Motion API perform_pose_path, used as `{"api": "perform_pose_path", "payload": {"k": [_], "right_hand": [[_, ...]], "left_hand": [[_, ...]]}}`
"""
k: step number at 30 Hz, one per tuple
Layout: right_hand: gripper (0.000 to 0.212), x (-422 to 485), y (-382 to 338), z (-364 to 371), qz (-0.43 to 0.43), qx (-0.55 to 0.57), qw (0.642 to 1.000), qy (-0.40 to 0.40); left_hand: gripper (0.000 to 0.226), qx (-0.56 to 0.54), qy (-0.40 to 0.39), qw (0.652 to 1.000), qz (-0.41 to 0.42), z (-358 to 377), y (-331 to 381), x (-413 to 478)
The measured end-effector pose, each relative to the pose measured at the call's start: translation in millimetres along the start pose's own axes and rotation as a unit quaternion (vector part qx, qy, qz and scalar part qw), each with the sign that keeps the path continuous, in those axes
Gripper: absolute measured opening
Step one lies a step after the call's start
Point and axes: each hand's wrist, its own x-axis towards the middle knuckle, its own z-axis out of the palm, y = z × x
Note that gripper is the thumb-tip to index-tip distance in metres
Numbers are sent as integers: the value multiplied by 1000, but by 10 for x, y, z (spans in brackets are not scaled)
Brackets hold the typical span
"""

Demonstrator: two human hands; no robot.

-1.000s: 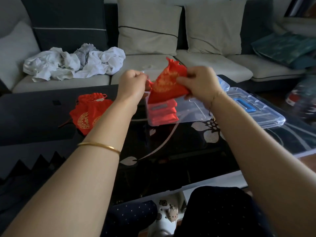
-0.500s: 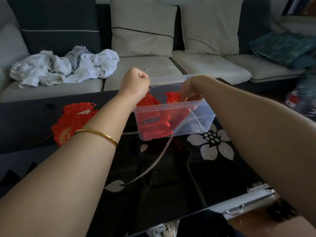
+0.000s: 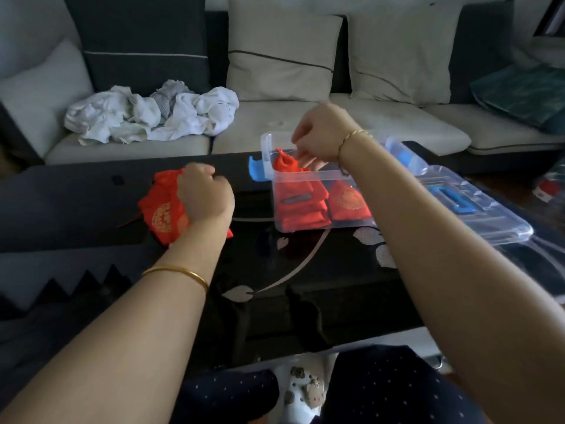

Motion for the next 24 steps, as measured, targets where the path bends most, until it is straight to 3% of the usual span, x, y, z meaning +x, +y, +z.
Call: {"api": "perform_pose_path", "payload": {"k": [2,6,11,15,19,24], "right_hand": [[21,-256,-150,367,-29,36,998,-52],[27,-391,-183,1204,-19,6,986,-163],[30,-229,-30,1697,34,88,984,-154],[55,-151,61,1846,112,221,958,-146],[27,-79,131,1909,168,267,944,-99],[22,-123,248,1805,161,249,948,-113]], "left_hand": [[29,73,12,995,-60,-132,-296,-66],[45,139,-10,977,-161,-319,-683,-138],[39,108,-59,979,-165,-265,-858,22],[40,48,-65,980,-181,-269,-925,110],[43,-12,-96,977,-191,-282,-945,158],[31,-111,-199,935,-273,-342,-842,168]]}}
